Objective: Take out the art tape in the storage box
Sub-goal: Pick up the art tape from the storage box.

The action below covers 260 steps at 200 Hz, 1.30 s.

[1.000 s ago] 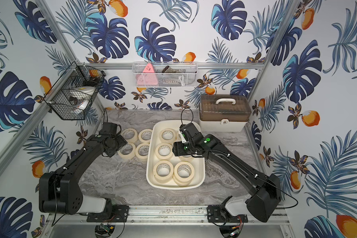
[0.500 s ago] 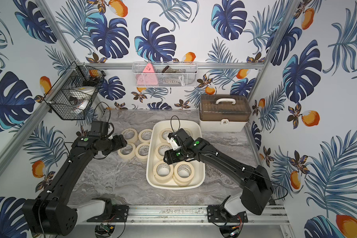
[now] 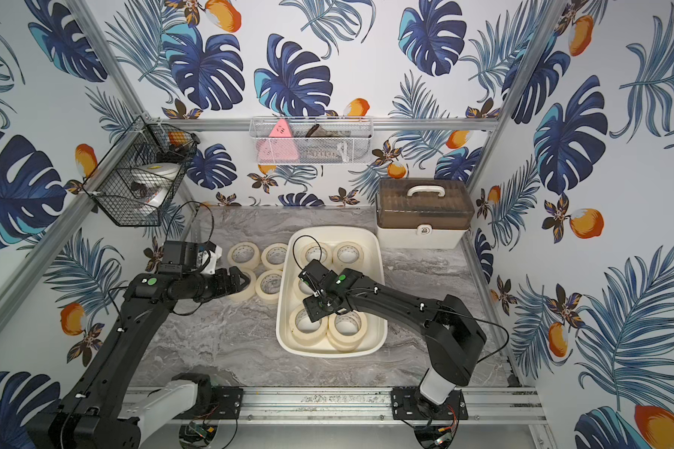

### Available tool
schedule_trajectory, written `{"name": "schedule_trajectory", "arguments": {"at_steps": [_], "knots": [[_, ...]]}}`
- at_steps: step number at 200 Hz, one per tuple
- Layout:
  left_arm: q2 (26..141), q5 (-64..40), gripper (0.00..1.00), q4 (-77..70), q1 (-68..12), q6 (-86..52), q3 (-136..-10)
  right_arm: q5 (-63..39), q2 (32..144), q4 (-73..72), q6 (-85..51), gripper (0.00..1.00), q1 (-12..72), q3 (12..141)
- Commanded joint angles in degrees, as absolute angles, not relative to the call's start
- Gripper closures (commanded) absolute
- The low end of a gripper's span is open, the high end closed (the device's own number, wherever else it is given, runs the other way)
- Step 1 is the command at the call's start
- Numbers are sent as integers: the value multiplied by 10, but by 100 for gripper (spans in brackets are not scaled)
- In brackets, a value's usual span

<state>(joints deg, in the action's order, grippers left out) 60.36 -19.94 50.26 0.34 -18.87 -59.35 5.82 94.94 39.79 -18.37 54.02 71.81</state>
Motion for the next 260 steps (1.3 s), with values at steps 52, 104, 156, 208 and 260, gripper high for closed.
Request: {"name": "schedule_trajectory", "arguments": {"at_steps": [52, 104, 156, 208, 260], "knots": [[599, -219, 11, 499, 4, -173, -585, 62, 962, 381, -163, 33, 541, 718], [598, -217, 12, 499, 4, -172, -583, 64, 992, 377, -163, 39, 541, 725], [597, -217, 13, 500, 4, -176, -581, 57, 1003, 368, -160, 53, 541, 726], [596, -213, 13, 505, 4, -173, -587, 51, 1013, 360, -163, 62, 541, 723], [596, -210, 14, 500, 4, -171, -585, 43, 1010, 359, -163, 78, 541, 725]]}}
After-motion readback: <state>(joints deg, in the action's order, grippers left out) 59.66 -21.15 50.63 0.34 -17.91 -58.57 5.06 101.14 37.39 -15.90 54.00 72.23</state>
